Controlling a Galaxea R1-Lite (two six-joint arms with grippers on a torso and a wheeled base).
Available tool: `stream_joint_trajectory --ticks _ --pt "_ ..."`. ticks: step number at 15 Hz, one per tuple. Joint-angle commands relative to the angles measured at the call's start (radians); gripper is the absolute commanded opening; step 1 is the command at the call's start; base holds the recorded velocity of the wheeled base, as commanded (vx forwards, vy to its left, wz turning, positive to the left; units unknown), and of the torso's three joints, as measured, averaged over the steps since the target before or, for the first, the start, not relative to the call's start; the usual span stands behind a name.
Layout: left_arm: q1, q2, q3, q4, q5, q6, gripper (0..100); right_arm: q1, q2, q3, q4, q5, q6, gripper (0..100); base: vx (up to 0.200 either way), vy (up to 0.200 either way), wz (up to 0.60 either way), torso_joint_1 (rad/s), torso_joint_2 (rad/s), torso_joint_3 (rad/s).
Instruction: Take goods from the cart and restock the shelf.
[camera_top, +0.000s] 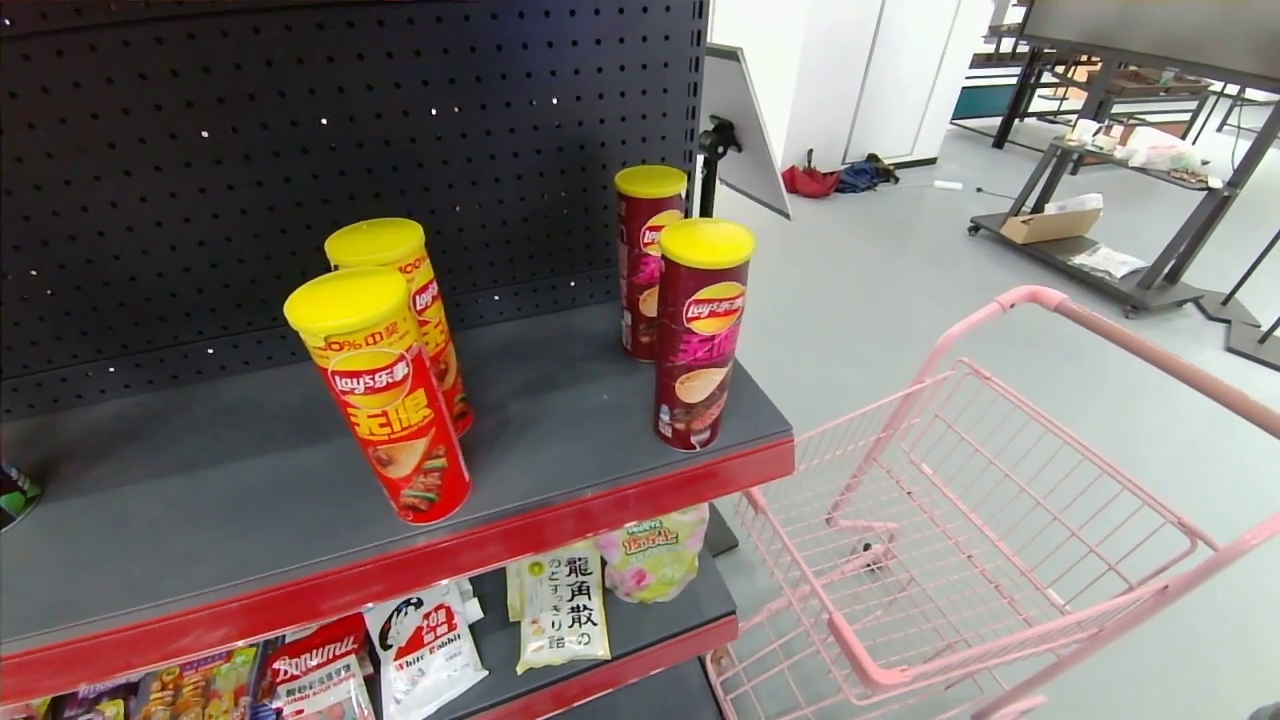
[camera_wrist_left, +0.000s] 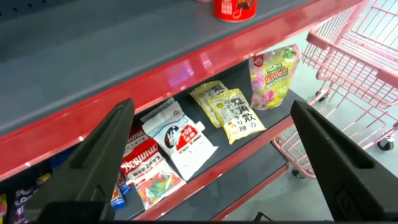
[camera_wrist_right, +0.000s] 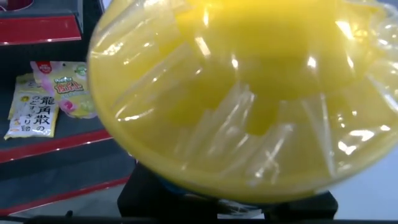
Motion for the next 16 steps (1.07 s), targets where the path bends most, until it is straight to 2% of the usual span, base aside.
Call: stream_joint_trajectory --ticks 1,8,15,16 --pt "0.0 0.002 0.0 0.0 0.001 0.0 100 -0.006 0.024 0.002 -0.001 -0.003 -0.015 0 0.0 0.0 0.0 0.154 -0.37 -0.212" --pt "0.0 -0.002 0.0 0.0 0.001 0.0 100 -0.006 0.014 0.019 -0.001 0.0 -0.032 0 0.0 0.0 0.6 0.026 -0.04 -0.023" --pt "-0.001 -0.031 0.0 0.0 -0.021 -0.005 100 0.0 -0.134 0.086 0.001 0.007 0.0 0 0.0 0.0 0.0 0.0 0.0 0.0" --pt "-0.001 -0.031 0.001 0.0 -0.01 -0.003 100 0.0 -0.147 0.091 0.001 0.007 0.014 0 0.0 0.0 0.0 0.0 0.0 0.0"
